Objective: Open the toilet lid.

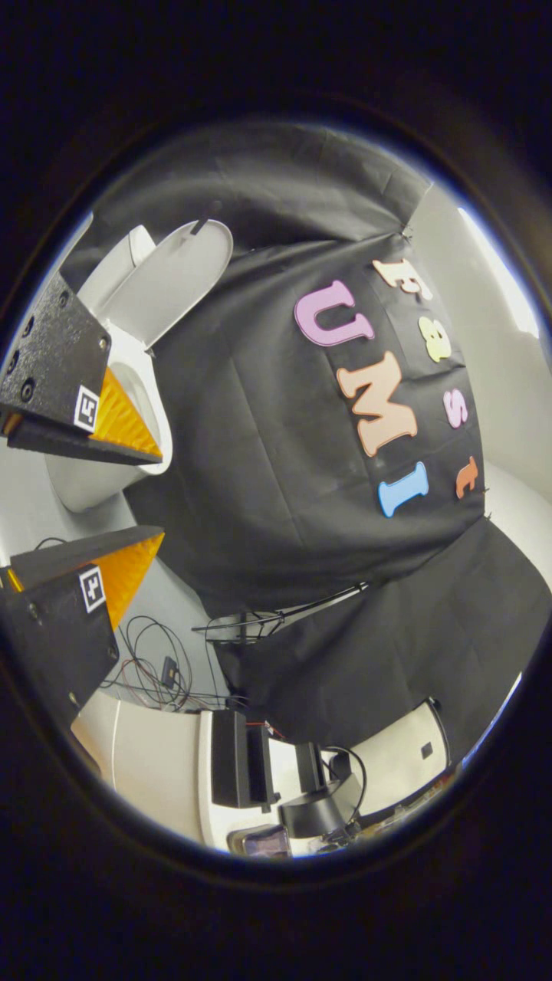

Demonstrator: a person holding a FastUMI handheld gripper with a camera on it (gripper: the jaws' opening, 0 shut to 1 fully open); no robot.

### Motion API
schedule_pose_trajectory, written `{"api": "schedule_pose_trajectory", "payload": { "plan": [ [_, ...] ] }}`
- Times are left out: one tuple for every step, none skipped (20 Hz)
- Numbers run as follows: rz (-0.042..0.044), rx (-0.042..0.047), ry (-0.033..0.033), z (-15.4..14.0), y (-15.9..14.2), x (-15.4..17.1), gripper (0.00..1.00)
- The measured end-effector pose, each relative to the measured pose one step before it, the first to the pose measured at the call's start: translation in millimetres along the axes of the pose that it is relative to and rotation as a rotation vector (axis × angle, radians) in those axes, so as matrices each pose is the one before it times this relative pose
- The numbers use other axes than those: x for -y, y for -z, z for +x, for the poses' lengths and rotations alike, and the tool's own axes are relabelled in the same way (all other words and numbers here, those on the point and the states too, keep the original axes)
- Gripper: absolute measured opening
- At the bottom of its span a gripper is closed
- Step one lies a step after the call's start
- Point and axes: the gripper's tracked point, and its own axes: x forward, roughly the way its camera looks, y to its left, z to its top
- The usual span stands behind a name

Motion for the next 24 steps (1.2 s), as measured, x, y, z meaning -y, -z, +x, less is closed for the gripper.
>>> {"api": "schedule_pose_trajectory", "payload": {
  "plan": [
    [0.00489, -0.00288, 0.00135, -2.06, -0.57, 1.02, 0.49],
    [0.0047, -0.00305, 0.00191, -0.74, -0.04, 0.29, 0.49],
    [0.00135, -0.00201, 0.00343, -0.92, 0.06, 0.85, 0.49],
    [-0.00055, 0.00215, 0.0026, -0.96, -0.67, 0.49, 0.49],
    [-0.00024, 0.00331, 0.00346, -1.22, 0.56, 1.86, 0.49],
    [0.00123, 0.00282, 0.00282, -0.7, -0.51, 0.95, 0.49],
    [0.00245, 0.00239, 0.00293, -0.9, 0.4, 0.82, 0.49],
    [0.00501, 0.0002, 0.00236, -0.03, -0.13, 0.38, 0.49],
    [0.00457, 0.0015, 0.00161, -1.53, 1.4, 0.77, 0.49],
    [0.00193, -0.00086, 0.0003, -0.22, -0.82, -0.01, 0.49],
    [0.00102, 0.00087, 0.00181, -0.54, 1.44, 0.97, 0.49],
    [0.00086, 0.00049, 0.00112, -0.23, 0.1, 0.22, 0.49],
    [0.00243, 0.00257, 0.00194, 0.58, 1.83, 0.16, 0.49],
    [0.0016, 0.00168, 0.0017, 0.48, 0.34, 0.02, 0.49],
    [0.00257, 0.00196, 0.0022, 0.72, 1.37, 0.18, 0.49],
    [0.00295, 0.00057, 0.00074, 0.78, 0.34, -0.31, 0.49],
    [0.00324, -0.00023, 0.00073, -0.38, 0.25, -0.31, 0.49],
    [0.00036, -0.00076, 0.0002, -0.28, 0.29, -0.31, 0.49],
    [-0.00049, -0.00038, -0.00031, -0.46, 0.09, 0.47, 0.49],
    [0.00055, -0.00197, -0.00011, 0.43, 0.43, 0.57, 0.49],
    [-0.00018, -0.0022, 0.00037, 0.21, 1.8, -0.05, 0.49],
    [0.00073, -0.00082, -0.00065, -0.06, 0.08, 0.04, 0.49],
    [0.00048, -0.00138, 0.00034, -1.06, -0.88, -0.03, 0.49],
    [0.00137, -0.00122, 0.00102, -0.05, 0.62, 0.23, 0.49]
  ]
}}
